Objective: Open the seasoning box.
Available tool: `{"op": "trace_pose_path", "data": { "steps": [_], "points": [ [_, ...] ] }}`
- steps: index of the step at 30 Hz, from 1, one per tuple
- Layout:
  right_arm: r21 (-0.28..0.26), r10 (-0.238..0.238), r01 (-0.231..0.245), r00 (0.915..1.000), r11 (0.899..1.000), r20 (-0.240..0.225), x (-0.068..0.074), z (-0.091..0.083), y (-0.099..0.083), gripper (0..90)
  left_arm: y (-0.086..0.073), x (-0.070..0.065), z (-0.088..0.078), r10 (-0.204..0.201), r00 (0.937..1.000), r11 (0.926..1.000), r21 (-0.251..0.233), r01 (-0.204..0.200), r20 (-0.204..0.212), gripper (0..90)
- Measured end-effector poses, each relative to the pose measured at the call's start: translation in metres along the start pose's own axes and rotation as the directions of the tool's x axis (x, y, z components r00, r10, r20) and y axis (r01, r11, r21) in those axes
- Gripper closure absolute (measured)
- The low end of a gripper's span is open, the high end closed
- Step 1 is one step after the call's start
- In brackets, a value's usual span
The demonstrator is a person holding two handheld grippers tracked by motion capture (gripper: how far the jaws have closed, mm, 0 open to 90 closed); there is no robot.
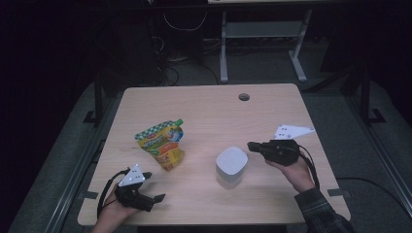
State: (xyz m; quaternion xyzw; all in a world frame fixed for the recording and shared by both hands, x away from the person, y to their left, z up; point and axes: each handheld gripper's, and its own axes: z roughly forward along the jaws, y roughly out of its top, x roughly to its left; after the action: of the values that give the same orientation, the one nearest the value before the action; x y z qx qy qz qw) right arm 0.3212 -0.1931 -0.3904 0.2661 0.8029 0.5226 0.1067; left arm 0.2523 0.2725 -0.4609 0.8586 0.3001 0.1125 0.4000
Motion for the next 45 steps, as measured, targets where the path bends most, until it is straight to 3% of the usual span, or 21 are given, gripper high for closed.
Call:
{"op": "trace_pose_path", "data": {
  "steps": [24, 45],
  "points": [
    [0.029, -0.036, 0.039, 0.996, 0.999, -0.082, 0.019, 0.007, 0.005, 89.7, 0.0, -0.001, 0.0, 0.014, 0.9999, 0.9999, 0.009, -0.014, 0.002, 5.7],
    [0.053, -0.05, 0.055, 0.9948, 0.997, -0.089, 0.023, 0.008, 0.005, 89.7, 0.0, -0.002, 0.0, 0.007, 1.0, 1.0, 0.004, -0.007, 0.004, 5.8]
  ]
}}
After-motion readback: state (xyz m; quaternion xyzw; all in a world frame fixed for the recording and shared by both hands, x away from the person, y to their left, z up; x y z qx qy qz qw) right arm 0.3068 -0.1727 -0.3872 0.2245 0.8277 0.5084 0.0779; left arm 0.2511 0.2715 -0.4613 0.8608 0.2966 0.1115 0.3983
